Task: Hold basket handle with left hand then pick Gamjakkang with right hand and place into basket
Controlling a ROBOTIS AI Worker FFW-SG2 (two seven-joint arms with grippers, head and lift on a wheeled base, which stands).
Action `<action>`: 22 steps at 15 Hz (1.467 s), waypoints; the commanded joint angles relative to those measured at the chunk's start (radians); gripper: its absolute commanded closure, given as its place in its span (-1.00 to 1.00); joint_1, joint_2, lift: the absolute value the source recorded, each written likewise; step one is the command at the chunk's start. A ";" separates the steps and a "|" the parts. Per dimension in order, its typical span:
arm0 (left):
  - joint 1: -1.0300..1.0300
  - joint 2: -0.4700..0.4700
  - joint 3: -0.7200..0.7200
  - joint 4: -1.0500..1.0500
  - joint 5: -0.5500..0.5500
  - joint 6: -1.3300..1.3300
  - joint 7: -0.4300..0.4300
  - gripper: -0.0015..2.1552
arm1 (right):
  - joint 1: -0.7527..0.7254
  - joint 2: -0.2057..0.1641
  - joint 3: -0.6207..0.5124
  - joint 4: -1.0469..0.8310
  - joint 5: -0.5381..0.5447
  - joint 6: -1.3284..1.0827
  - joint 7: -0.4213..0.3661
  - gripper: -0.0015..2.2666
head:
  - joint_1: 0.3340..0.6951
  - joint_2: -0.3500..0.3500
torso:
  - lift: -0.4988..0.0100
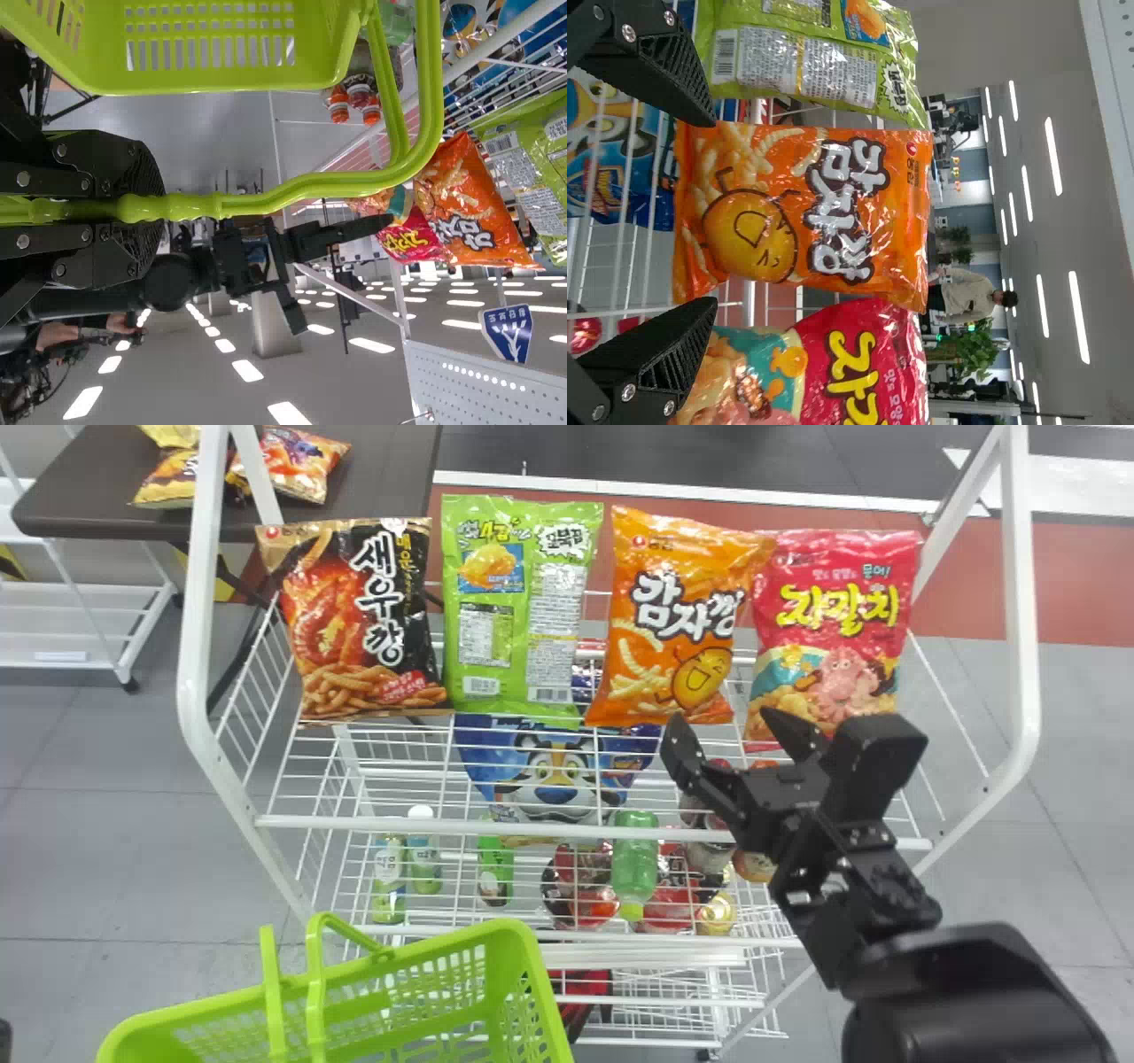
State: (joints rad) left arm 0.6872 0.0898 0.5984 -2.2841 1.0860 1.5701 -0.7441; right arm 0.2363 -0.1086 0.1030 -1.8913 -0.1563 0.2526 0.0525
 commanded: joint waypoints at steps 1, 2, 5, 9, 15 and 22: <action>0.000 0.001 0.001 0.000 0.000 0.001 0.000 0.99 | -0.104 0.015 0.015 0.054 0.000 0.063 -0.002 -0.91 | 1.00 -0.13 | 0.89; 0.000 0.001 0.003 0.002 0.000 0.001 0.002 0.99 | -0.146 0.018 0.018 0.081 -0.005 0.072 -0.003 -0.91 | 1.00 -0.10 | 0.89; 0.000 0.002 0.008 0.003 0.000 0.001 0.000 0.99 | -0.255 0.020 0.043 0.175 -0.008 0.127 -0.017 -0.91 | 1.00 -0.04 | 0.89; 0.000 0.002 0.011 0.003 0.000 0.001 0.000 0.99 | -0.385 0.020 0.081 0.322 0.000 0.167 -0.023 -0.91 | 1.00 0.01 | 0.89; -0.005 0.005 0.011 0.002 0.000 0.001 -0.003 0.99 | -0.462 0.038 0.096 0.388 0.000 0.268 -0.023 -0.28 | 1.00 0.09 | 0.89; -0.005 0.007 0.014 0.002 0.002 0.001 -0.006 0.99 | -0.433 0.036 0.112 0.350 0.009 0.314 -0.023 0.98 | 1.00 0.11 | 0.89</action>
State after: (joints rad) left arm 0.6826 0.0966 0.6114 -2.2826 1.0874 1.5701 -0.7496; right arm -0.2124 -0.0720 0.2138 -1.5230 -0.1522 0.5752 0.0291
